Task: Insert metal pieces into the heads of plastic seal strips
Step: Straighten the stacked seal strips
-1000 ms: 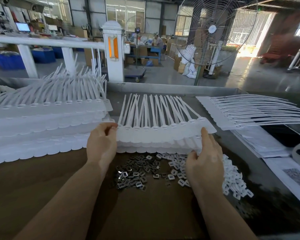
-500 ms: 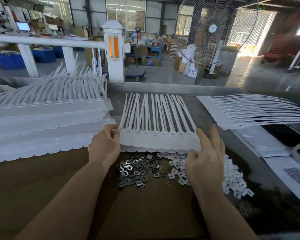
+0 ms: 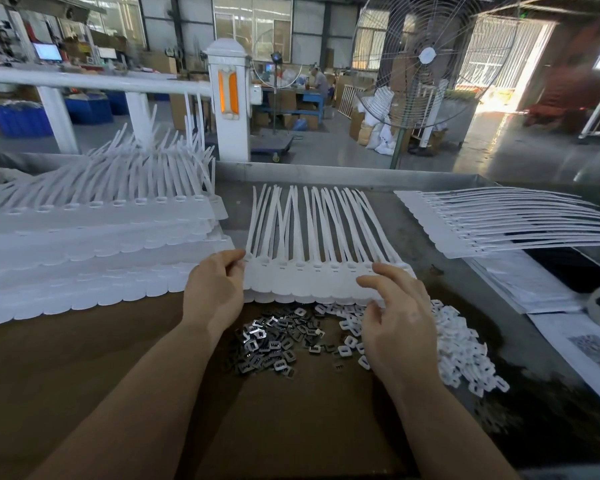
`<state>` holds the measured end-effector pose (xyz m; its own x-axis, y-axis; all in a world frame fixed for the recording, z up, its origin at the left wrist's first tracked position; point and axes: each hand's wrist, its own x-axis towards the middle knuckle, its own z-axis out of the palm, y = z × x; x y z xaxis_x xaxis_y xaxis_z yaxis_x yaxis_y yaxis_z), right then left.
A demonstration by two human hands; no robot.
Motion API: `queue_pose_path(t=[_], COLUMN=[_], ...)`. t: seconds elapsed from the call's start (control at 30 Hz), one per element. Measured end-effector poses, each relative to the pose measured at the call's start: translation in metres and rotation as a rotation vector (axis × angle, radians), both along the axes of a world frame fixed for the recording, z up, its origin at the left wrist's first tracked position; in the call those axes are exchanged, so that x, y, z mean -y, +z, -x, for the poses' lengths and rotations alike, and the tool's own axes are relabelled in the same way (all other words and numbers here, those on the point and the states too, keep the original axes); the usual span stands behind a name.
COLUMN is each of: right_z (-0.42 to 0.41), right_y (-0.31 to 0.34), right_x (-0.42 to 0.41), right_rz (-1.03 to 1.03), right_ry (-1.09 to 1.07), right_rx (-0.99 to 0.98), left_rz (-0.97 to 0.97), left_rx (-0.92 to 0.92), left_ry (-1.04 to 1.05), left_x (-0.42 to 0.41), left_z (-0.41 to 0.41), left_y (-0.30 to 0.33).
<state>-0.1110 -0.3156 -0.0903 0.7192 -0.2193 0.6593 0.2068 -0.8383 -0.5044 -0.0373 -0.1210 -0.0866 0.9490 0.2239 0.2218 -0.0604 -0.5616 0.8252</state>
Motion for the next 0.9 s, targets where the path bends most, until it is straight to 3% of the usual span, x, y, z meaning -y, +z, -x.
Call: queue_pose_path(t=[0.23, 0.5, 0.9], right_z=[-0.0007, 0.0000, 0.0001], right_y=[-0.0019, -0.0049, -0.0039], right_x=[-0.0018, -0.0047, -0.0046], right_rz=[0.101, 0.377, 0.402], right_ry=[0.129, 0.195, 0.182], right_rx=[-0.016, -0.268, -0.335], left_rz=[-0.027, -0.166, -0.191], left_rx=[-0.012, -0.031, -0.048], left_ry=[-0.015, -0.018, -0.009], left_x=[-0.0009, 0.0004, 0.0038], left_z=[0.0002, 0.0021, 0.0064], left_y=[-0.0016, -0.0003, -0.0010])
